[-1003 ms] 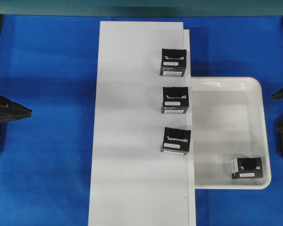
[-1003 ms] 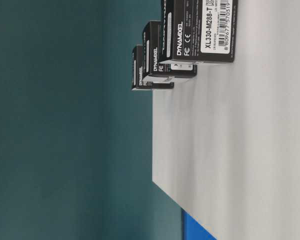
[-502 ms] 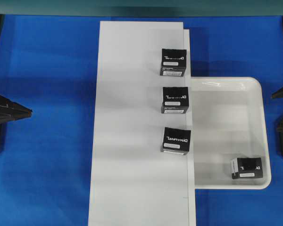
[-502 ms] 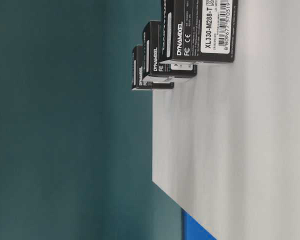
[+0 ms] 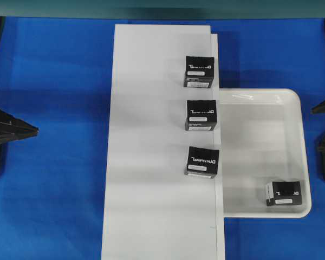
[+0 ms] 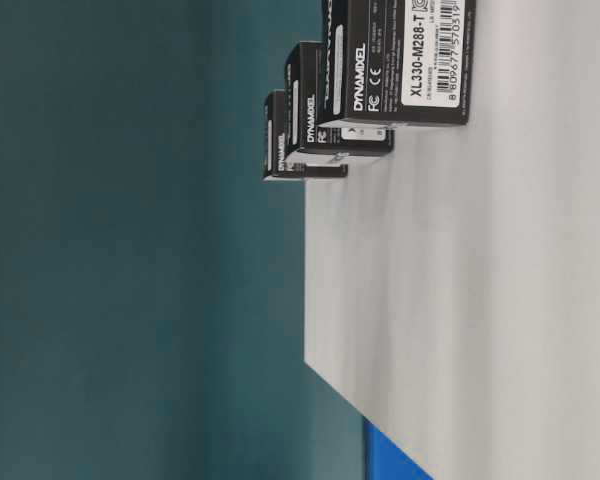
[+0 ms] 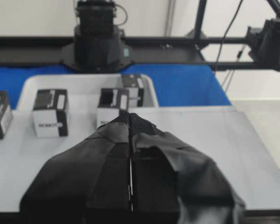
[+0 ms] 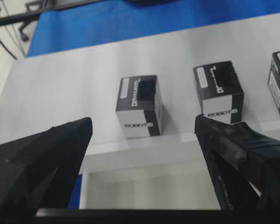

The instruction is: Place the box from the white plastic tray onto the white base.

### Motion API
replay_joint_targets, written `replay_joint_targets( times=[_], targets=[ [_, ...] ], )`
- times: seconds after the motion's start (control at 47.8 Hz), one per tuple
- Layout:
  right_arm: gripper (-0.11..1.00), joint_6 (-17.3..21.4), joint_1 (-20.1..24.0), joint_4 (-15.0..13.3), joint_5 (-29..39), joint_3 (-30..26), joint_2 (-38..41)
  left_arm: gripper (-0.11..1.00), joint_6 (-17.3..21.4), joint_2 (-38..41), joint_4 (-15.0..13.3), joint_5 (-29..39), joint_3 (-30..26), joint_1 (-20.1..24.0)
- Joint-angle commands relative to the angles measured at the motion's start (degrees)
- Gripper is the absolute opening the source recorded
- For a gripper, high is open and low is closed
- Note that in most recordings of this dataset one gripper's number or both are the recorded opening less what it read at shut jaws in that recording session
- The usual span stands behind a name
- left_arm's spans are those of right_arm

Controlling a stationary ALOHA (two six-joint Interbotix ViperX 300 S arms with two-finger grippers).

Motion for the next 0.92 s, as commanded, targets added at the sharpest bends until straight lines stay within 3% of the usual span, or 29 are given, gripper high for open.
replay_joint_targets(
  times=[0.0,0.899],
  targets=[
    [0.99,0.00,-0.09,0.18,-0.70,-0.35,0.35,-0.06,-0.09,0.53,0.09,-0.26,-0.44,-0.09],
    [0.99,0.00,0.00,0.35,-3.87,-0.35,0.26,-0.06,0.62,0.70,0.09,-0.26,0.00,-0.44]
  ],
)
